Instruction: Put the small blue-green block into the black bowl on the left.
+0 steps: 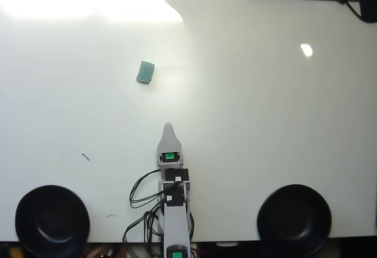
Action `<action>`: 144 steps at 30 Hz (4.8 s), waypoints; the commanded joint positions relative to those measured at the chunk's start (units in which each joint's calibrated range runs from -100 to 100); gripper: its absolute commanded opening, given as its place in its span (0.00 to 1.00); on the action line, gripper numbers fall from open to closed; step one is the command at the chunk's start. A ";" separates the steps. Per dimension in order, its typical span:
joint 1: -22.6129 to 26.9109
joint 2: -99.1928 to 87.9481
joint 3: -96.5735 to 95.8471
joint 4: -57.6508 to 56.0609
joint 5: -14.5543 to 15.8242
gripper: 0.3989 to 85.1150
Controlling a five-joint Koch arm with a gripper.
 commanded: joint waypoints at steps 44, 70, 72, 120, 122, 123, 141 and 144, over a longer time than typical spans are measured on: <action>1.03 -0.87 -2.03 -1.03 -0.44 0.57; 5.32 32.55 20.15 17.62 -29.06 0.56; 5.08 38.87 24.03 17.86 -29.84 0.56; 7.57 73.47 45.75 24.91 -39.56 0.03; 9.13 66.72 43.99 22.81 -39.46 0.03; 9.91 62.97 43.35 21.51 -39.37 0.03; 28.96 23.44 50.28 -7.43 -39.02 0.03; 33.80 21.52 53.42 -10.84 -39.07 0.03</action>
